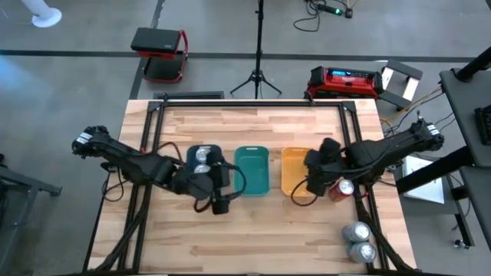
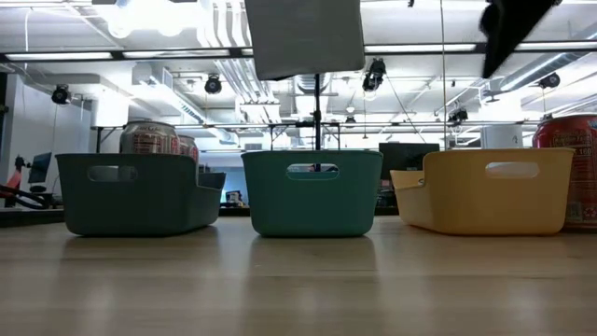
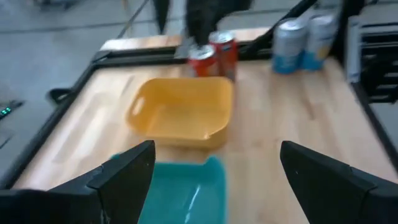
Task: Sort soda cans
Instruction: Put the top red soda can into the green bin
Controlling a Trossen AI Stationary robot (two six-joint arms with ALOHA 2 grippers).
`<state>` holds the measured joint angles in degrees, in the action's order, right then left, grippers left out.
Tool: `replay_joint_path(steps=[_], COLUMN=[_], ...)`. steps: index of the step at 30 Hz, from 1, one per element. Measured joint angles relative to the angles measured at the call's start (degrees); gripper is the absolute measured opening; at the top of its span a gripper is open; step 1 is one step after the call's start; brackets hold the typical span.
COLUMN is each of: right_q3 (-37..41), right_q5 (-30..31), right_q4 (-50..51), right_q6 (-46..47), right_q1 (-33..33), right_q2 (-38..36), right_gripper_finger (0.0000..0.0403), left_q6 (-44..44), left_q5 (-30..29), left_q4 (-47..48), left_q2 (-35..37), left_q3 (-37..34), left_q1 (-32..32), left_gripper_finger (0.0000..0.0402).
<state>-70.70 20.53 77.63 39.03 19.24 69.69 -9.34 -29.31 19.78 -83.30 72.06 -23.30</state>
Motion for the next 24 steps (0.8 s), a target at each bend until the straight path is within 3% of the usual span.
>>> replay_joint_path(steps=[3, 9, 18, 24], right_q3=[0.23, 3.47, 9.18, 14.85], right_q5=[-0.56, -9.60, -10.30, -10.93], right_q4=[5.73, 7.26, 6.65, 0.73], right_q6=[1.55, 3.56, 4.56, 4.02], right_q1=[0.00, 0.21, 0.77, 0.77], right_q2=[-0.75, -2.12, -6.96, -9.47], right_gripper_finger=[0.0359, 0.0359, 0.0359, 0.0359], left_q6=[3.17, 4.25, 2.53, 2.42], left_q5=[0.36, 0.33, 0.38, 0.36], left_q4=[-10.64, -23.75, -23.75, -22.14], left_q2=[-0.01, -1.62, -5.81, -8.71], left_q3=[-5.19, -11.76, -12.36, -11.77], left_q1=[-0.01, 0.08, -0.01, -0.01], left_gripper_finger=[0.0330, 0.0330, 0.0330, 0.0330])
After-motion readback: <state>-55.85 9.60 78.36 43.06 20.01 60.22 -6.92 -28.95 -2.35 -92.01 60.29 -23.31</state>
